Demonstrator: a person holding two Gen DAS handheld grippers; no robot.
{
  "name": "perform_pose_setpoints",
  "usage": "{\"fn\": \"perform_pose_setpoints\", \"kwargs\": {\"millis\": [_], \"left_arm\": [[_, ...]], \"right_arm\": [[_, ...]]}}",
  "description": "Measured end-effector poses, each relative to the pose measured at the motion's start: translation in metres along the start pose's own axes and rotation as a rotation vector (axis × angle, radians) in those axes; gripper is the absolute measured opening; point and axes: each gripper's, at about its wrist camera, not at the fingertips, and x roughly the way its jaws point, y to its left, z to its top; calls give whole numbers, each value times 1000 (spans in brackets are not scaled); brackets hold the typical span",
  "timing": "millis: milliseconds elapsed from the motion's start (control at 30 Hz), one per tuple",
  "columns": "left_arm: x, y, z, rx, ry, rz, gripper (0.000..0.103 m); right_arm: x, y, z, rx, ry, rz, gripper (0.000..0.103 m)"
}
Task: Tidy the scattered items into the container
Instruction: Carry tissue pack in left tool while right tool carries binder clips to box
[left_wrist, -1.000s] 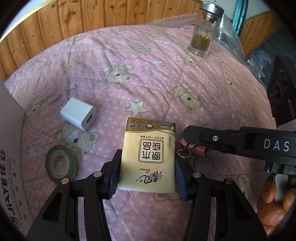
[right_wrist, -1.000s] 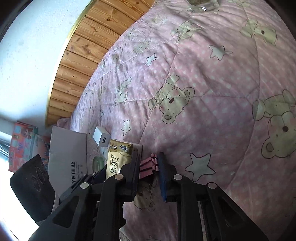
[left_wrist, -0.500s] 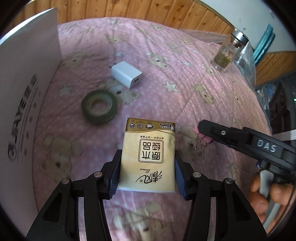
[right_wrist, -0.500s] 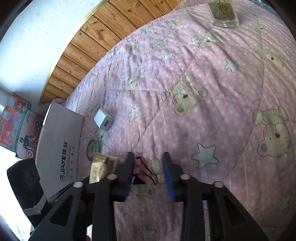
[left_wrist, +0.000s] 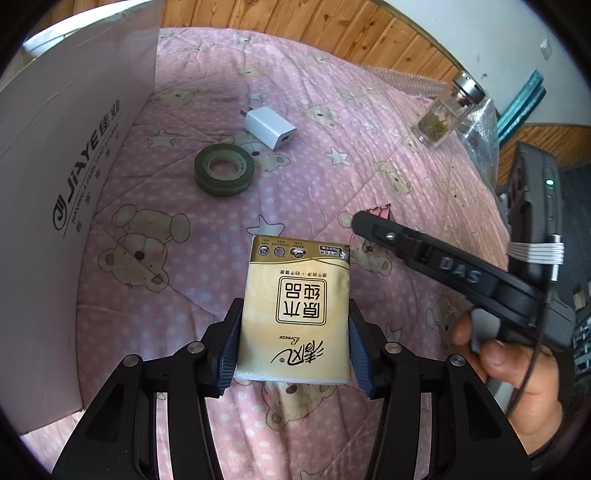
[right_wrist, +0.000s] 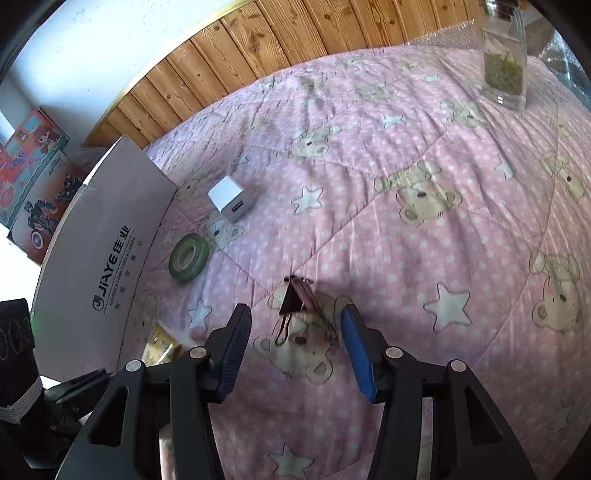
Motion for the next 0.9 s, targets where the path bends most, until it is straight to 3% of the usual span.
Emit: {"fn": "perform_pose_setpoints", "kwargs": {"millis": [67,100,133,500,900], "left_arm": [[-3,0,-2,-3,-8,-11,53],[-5,-1,-2,-7,-11,-17,53],[-7,-1,-2,-9,-16,-23,53],[-41,3,-3,-26,-83,-74,53],[-82,5,-19,-20,-139,-73,53]], "right_arm": [[6,9,3,-60,-4,-39,47],[8,14,3,-100,-1,-78,28],[9,17,3,-128,-3,-97,26],[-14,11,-7,-26,6,-8,26],[-45,35,-42,-61,26,8,26]]}}
